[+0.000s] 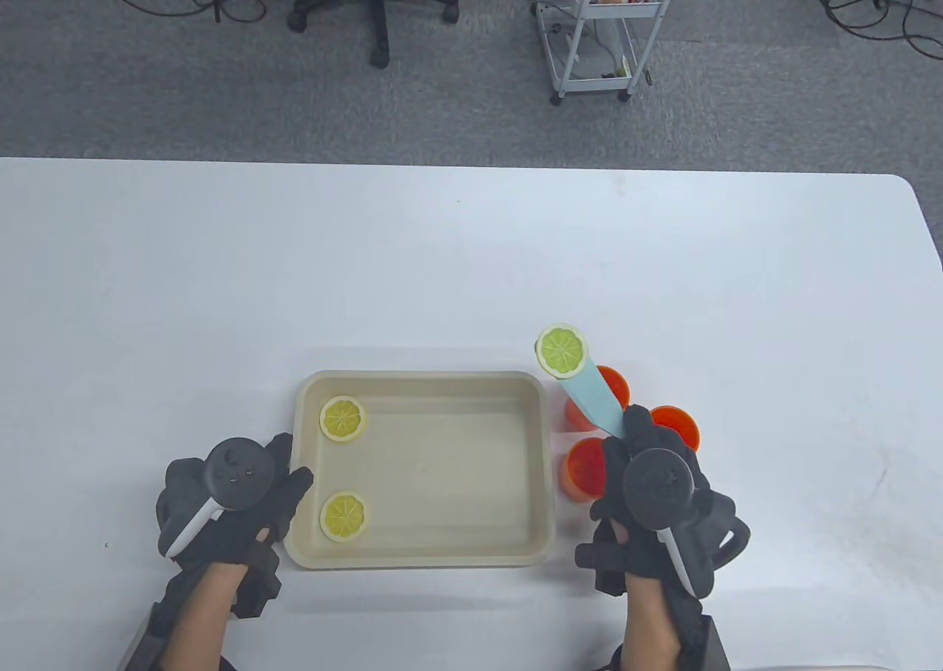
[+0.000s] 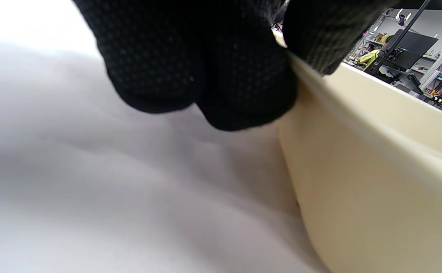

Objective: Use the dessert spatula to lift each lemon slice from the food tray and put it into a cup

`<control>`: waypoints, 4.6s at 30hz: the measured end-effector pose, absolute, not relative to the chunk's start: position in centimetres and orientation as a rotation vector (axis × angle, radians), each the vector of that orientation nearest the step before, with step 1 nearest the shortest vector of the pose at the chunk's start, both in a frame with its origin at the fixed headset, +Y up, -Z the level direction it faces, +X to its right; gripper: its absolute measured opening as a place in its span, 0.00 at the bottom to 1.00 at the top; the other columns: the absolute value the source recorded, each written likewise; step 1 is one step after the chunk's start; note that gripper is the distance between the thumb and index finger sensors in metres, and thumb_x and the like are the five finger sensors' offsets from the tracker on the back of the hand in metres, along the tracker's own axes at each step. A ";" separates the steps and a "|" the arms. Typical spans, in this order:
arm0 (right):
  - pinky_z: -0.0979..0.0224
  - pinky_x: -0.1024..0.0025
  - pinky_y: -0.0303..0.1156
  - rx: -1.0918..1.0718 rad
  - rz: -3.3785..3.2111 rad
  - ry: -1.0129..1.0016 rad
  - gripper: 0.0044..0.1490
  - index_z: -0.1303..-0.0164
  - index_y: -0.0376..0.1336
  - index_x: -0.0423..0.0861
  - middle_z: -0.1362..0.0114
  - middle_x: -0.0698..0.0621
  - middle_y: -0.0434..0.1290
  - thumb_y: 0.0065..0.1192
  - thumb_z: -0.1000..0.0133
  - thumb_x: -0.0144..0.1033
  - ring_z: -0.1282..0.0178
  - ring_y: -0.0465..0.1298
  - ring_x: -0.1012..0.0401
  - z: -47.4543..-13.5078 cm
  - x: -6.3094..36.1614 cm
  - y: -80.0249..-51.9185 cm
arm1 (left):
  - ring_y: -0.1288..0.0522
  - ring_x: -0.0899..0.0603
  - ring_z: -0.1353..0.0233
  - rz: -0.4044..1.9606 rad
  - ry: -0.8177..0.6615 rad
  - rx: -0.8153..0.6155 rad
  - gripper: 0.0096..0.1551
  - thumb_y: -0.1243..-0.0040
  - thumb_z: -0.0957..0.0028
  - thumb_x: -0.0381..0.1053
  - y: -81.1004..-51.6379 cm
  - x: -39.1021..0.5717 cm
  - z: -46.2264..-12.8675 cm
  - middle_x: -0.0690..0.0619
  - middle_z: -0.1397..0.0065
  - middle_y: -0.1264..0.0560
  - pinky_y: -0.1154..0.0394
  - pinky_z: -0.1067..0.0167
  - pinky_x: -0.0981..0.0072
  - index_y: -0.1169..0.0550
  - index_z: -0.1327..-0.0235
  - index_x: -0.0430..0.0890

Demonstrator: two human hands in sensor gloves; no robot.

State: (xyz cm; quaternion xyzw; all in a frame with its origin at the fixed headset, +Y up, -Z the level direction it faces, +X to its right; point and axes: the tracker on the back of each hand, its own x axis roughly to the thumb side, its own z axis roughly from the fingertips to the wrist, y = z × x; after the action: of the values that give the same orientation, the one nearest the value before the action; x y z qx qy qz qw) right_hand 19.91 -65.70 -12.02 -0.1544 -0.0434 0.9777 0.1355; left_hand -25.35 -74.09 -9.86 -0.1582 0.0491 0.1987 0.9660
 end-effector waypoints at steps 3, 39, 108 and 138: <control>0.27 0.49 0.71 -0.523 2.807 -0.103 0.36 0.24 0.64 0.50 0.30 0.49 0.73 0.73 0.42 0.46 0.37 0.79 0.54 -12.1 21.3 -66.0 | 0.14 0.57 0.55 0.404 0.095 -0.319 0.41 0.37 0.38 0.59 -74.1 -25.4 -9.8 0.54 0.44 0.17 0.14 0.54 0.63 0.33 0.19 0.38; 0.27 0.49 0.70 -0.869 2.937 -0.013 0.35 0.27 0.66 0.52 0.31 0.50 0.74 0.80 0.45 0.41 0.37 0.79 0.54 -12.4 23.9 -67.5 | 0.14 0.57 0.55 0.402 0.090 -0.315 0.41 0.37 0.37 0.59 -74.1 -25.4 -9.8 0.54 0.44 0.17 0.14 0.53 0.61 0.33 0.19 0.38; 0.22 0.43 0.66 0.175 3.338 0.469 0.36 0.23 0.63 0.52 0.27 0.49 0.72 0.71 0.42 0.46 0.32 0.78 0.52 -14.6 1.3 -72.3 | 0.14 0.57 0.56 0.396 0.082 -0.329 0.41 0.37 0.37 0.59 -74.1 -25.4 -10.0 0.54 0.45 0.17 0.14 0.53 0.61 0.33 0.20 0.38; 0.21 0.42 0.65 0.224 3.169 0.469 0.36 0.22 0.62 0.49 0.28 0.47 0.71 0.69 0.41 0.44 0.32 0.77 0.52 -15.1 -1.7 -73.2 | 0.14 0.57 0.56 0.390 0.080 -0.331 0.41 0.37 0.38 0.59 -74.2 -25.4 -10.0 0.54 0.45 0.17 0.14 0.53 0.61 0.33 0.20 0.38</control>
State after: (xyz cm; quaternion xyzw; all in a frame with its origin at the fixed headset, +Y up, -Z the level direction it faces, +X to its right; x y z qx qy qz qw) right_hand -1.67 -73.15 -15.09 0.0698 0.1458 0.9862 -0.0349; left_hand -25.36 -74.16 -10.05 -0.1635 0.0394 0.1929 0.9667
